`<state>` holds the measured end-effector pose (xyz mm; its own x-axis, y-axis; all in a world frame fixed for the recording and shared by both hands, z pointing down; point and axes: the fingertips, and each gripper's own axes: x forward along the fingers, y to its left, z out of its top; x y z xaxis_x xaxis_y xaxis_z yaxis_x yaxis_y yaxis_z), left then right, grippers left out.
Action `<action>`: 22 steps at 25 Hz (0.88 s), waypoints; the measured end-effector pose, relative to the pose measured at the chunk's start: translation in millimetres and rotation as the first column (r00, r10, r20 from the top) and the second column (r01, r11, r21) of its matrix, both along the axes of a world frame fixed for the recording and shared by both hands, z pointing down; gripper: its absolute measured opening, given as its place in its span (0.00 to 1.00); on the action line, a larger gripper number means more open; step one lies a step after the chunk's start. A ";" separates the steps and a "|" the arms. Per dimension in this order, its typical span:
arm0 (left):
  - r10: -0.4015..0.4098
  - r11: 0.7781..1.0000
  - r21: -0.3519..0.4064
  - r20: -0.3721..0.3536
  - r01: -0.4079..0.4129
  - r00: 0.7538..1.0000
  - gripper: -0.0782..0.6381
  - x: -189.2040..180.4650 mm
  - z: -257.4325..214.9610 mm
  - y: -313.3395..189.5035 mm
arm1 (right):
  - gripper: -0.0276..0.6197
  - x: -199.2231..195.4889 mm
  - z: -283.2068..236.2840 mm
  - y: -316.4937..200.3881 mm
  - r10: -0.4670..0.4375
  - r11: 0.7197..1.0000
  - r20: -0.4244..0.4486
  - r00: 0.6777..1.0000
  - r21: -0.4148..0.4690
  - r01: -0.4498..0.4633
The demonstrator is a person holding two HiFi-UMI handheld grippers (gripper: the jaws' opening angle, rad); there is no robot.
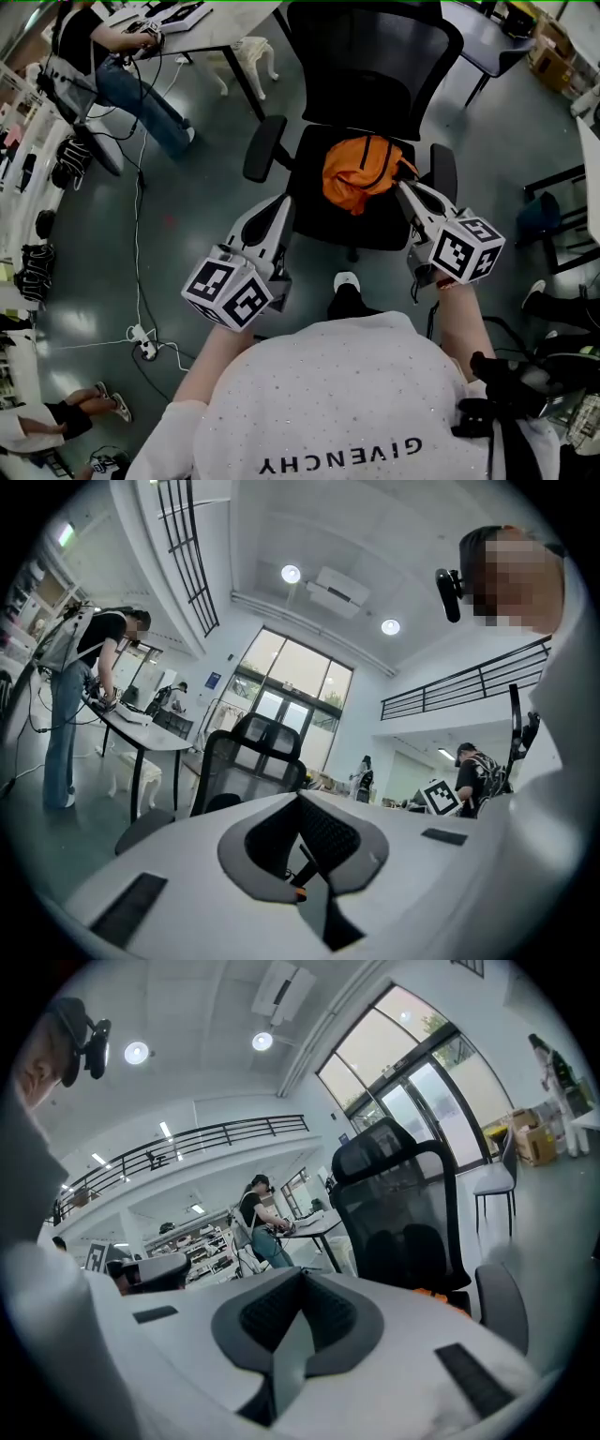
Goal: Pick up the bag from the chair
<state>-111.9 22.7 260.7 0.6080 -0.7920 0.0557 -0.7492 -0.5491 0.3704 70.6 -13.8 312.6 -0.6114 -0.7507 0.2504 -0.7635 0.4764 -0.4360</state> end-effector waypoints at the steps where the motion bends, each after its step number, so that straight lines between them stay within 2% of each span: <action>1: -0.010 1.000 -0.017 0.000 0.010 1.000 0.12 0.9 2.1 -13.0 | 0.05 0.1 0.1 -12.3 -0.011 1.000 -0.001 1.000 -0.003 0.011; 5: -0.028 0.996 -0.089 -0.006 0.028 1.000 0.12 5.3 17.3 -59.5 | 0.05 -5.4 14.1 -55.5 -0.068 0.997 -0.004 0.998 -0.042 0.067; 11: -0.015 0.987 -0.159 0.033 0.021 0.999 0.12 24.2 62.0 -118.2 | 0.05 -3.1 77.6 -109.7 -0.096 0.984 -0.040 0.995 -0.157 0.089; 14: 0.003 0.984 -0.180 0.073 0.010 0.997 0.12 36.1 86.7 -142.3 | 0.05 5.7 106.0 -132.0 -0.074 0.974 -0.044 0.996 -0.218 0.063; 18: 0.049 0.978 -0.207 0.136 -0.020 0.989 0.12 50.3 109.1 -163.3 | 0.05 18.6 139.6 -151.4 -0.019 0.943 -0.042 0.999 -0.334 0.004; 22: 0.091 0.967 -0.247 0.132 -0.056 0.987 0.12 59.8 125.2 -171.2 | 0.05 29.4 167.8 -160.7 0.057 0.900 -0.027 0.998 -0.432 -0.063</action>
<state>-52.0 -148.5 385.9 0.6360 -0.6980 0.3292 -0.7645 -0.5117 0.3920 100.0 -174.5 480.4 -0.5627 -0.6023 0.5662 -0.7919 0.1963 -0.5782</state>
